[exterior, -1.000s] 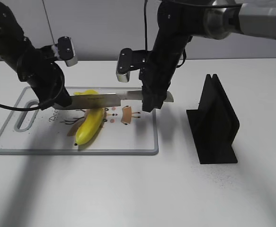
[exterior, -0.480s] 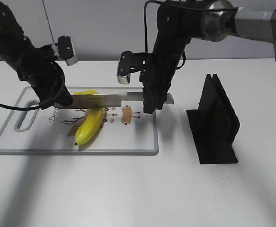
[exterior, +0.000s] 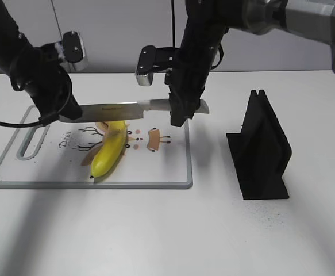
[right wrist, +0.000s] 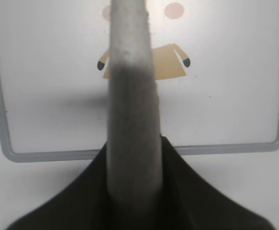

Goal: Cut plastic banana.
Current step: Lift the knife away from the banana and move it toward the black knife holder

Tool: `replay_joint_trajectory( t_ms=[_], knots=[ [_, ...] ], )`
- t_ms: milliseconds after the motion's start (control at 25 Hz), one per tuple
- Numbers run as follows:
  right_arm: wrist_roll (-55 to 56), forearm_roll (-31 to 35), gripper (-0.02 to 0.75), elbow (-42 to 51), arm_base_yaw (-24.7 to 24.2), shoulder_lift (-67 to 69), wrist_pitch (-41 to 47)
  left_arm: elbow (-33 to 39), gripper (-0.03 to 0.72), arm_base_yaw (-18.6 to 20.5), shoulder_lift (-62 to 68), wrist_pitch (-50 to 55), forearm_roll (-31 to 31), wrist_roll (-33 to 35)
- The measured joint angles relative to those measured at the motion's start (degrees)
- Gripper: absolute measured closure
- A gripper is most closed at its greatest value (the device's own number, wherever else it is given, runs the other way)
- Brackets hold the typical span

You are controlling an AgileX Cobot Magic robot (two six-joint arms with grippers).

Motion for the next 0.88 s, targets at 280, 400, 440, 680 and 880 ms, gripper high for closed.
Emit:
replay_joint_trajectory(
  t_ms=[280, 400, 440, 680, 880],
  knots=[
    [0.95, -0.16, 0.545, -0.38, 0.0, -5.59, 1.09, 0.04, 0.646, -0.19, -7.68, 0.52, 0.19, 0.0],
    [2.28, -0.16, 0.54, -0.39, 0.05, -7.98, 2.11, 0.04, 0.587, -0.11, -10.42, 0.87, -1.85, -0.23],
    [2.61, -0.11, 0.541, -0.33, 0.05, -8.74, 2.51, 0.04, 0.546, 0.0, -11.31, 0.91, -2.94, -0.54],
    [5.3, 3.27, 0.554, 1.57, 0.65, -13.73, 1.69, 0.04, 0.119, -0.29, -16.13, 2.67, -12.24, -2.83],
    [5.86, 1.84, 0.554, 6.77, 0.65, -17.31, 1.41, 0.04, 0.008, -0.29, -19.95, 2.87, -14.99, -3.31]
  ],
)
